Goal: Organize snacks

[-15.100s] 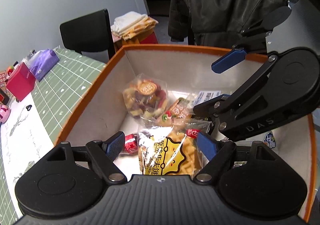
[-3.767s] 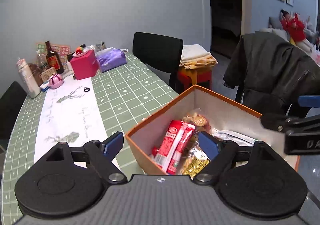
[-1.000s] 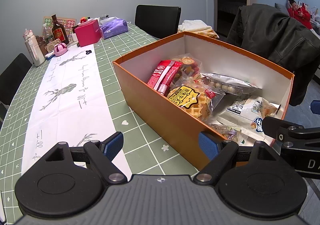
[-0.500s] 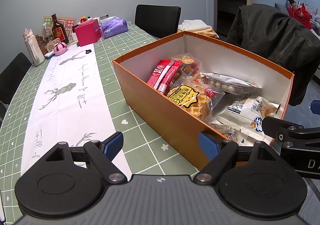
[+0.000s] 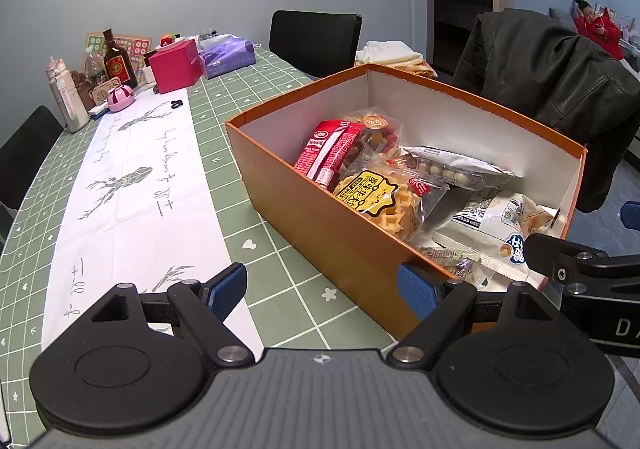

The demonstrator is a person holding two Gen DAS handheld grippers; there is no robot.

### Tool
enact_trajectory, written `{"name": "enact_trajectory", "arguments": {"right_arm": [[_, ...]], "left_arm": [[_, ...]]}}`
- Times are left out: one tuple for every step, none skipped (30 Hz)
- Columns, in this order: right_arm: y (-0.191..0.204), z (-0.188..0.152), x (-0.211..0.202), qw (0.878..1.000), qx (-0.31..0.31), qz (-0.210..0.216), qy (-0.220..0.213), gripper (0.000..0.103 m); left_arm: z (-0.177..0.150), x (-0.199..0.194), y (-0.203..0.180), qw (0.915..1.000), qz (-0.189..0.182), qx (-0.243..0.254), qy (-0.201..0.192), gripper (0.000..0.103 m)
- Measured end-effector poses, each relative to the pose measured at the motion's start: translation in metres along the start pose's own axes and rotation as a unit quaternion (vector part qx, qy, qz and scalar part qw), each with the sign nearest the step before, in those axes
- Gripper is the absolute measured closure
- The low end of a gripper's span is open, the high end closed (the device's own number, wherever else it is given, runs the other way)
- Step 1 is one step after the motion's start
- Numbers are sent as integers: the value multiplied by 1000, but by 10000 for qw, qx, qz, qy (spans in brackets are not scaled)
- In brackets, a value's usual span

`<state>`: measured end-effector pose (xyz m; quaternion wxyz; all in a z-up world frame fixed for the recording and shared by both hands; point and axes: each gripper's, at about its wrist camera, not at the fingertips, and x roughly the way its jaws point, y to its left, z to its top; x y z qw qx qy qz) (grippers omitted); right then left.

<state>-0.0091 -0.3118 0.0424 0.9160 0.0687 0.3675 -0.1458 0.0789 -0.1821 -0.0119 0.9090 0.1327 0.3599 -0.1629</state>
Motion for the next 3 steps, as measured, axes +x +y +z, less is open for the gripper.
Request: {"name": "enact_trajectory", "arguments": {"right_arm": [[0, 0, 0, 10000, -1, -1, -2, 3], [-1, 0, -1, 10000, 2, -4, -7, 3], [-1, -1, -3, 10000, 8, -1, -13, 3]], "left_arm": [[0, 0, 0, 10000, -3, 3, -10, 4], [0, 0, 0, 10000, -8, 7, -39, 4], [-1, -2, 0, 9999, -19, 16, -100, 4]]}}
